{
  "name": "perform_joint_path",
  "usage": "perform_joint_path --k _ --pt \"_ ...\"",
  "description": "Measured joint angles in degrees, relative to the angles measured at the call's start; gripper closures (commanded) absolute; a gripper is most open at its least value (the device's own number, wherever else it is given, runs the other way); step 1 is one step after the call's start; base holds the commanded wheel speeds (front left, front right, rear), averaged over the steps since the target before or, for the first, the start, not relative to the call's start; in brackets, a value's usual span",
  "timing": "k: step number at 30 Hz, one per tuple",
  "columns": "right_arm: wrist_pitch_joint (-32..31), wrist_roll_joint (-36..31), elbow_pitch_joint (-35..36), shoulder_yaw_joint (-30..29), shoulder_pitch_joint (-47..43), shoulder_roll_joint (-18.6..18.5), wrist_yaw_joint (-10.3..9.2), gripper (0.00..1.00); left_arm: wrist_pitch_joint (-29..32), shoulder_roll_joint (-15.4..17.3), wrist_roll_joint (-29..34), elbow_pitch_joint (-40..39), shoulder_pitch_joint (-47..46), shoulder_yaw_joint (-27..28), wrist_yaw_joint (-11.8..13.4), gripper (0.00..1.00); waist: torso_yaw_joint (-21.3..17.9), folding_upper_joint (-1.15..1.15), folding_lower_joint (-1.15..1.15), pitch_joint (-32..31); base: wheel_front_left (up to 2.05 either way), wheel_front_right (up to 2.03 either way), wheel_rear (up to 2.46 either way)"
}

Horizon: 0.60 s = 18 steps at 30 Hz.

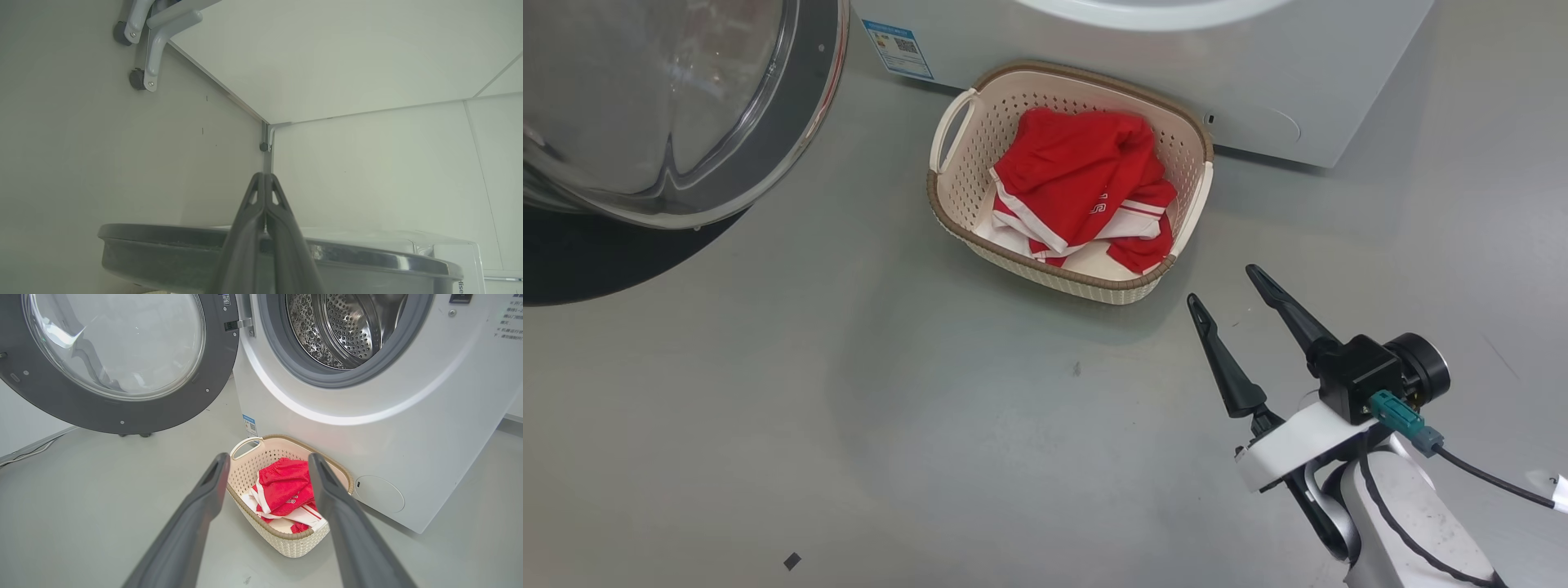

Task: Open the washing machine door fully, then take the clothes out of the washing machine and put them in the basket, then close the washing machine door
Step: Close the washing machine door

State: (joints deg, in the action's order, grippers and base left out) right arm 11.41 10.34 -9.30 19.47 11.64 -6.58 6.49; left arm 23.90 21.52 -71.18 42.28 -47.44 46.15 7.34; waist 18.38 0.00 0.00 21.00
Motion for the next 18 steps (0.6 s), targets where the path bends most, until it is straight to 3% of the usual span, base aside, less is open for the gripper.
perform_joint_path --k 18 --pt "0.0 0.0 0.0 -0.1 0.7 -0.2 0.0 0.0 5.9 1.5 0.2 9.8 -4.1 -1.8 0.0 1.0 -0.3 0.0 0.0 0.2 0.0 0.0 0.0"
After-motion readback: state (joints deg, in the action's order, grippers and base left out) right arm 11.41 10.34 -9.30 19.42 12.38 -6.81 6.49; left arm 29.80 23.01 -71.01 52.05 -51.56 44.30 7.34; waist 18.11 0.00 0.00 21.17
